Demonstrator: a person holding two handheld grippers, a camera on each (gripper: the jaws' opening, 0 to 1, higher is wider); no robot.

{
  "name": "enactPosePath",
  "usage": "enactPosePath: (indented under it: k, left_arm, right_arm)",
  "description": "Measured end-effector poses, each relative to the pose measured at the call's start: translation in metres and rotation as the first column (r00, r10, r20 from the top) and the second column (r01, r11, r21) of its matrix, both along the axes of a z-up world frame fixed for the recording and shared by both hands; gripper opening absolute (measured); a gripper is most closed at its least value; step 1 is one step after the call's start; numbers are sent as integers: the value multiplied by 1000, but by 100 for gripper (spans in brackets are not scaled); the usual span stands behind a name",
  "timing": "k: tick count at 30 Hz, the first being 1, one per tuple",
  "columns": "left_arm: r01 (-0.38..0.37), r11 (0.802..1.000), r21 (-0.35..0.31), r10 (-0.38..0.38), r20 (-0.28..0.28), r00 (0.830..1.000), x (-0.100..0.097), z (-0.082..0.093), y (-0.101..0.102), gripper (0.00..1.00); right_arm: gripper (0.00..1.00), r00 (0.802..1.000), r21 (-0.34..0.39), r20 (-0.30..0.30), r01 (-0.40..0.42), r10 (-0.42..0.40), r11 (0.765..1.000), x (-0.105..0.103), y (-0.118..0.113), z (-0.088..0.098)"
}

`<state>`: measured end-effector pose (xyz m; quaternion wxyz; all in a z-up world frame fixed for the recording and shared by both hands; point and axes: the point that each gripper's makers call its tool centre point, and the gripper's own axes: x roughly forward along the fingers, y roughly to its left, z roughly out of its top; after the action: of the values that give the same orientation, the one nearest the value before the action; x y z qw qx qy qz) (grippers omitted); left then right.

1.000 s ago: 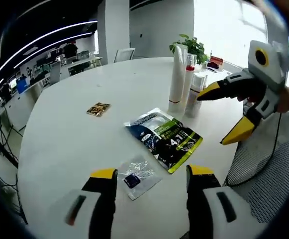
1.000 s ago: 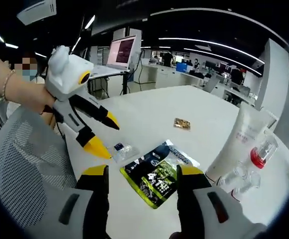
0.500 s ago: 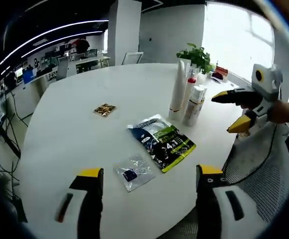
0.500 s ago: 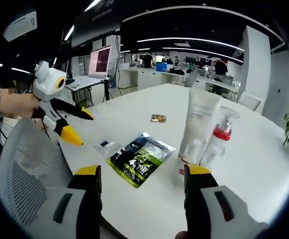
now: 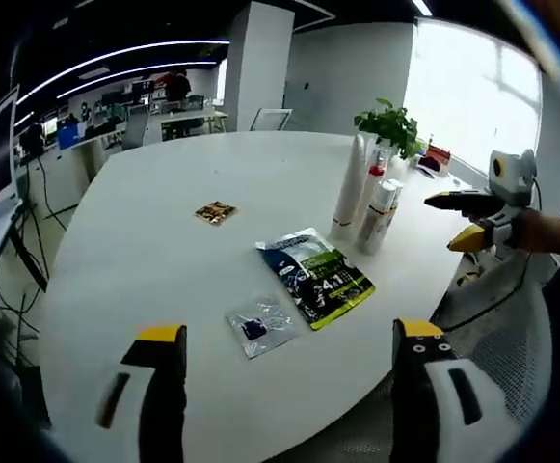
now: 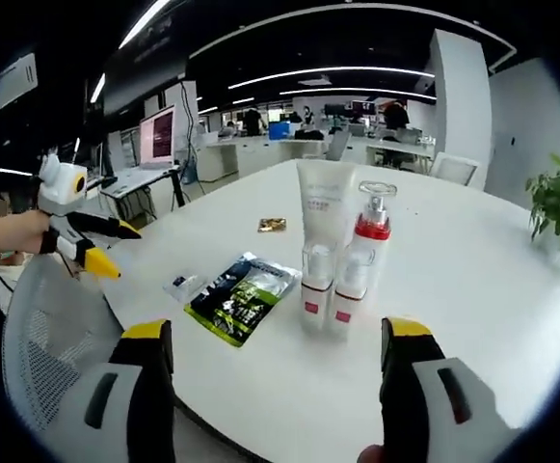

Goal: Arrange the skincare products in the storage area until every visible bottle or jar stands upright without overlapping.

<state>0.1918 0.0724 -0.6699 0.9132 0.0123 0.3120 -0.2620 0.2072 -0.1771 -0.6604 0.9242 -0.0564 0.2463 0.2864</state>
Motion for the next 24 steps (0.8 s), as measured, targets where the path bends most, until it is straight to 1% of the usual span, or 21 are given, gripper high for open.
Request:
enactPosePath:
  k: [3,5,8,10,11,13,17,24]
  left_arm:
    - [-6,1000,-3,6,10,1000,-1,4,5,91]
    - [-15,1000,-8,15,12,1000,-3,8,7,93]
    - [-36,999,-15,36,9,999,-6,9,12,96]
    - [-48,999,-13,48,-1,999,-6,8,16,98]
    - [-51,999,-16,51,3,999,-6,9,17,99]
    - [-48,999,-19,48,14,999,-5,11,16,99]
    - [-54,998,-7,55,5,999,-9,10,17,99]
    - [-54,998,8,54,-2,999,-5,7,21,99]
  right_arm:
    - [94,1000,-5,-1,13,-13,1000,-2,-4,1]
    - [96,1000,7,4,18,-18,1000,0,-5,3]
    - [99,1000,1,-3,29,-29,1000,0,-6,1]
    - [99,999,4,-5,44,-44,999,0,-9,-1]
    - [100,999,4,-7,51,-51,999,0,-10,-2]
    - [100,998,-5,-4,60,-60,998,0,-12,-3]
    - [100,998,-5,-4,67,-68,998,-1,-12,-3]
    - [100,998,-16,-7,59,-59,998,-3,-9,-2]
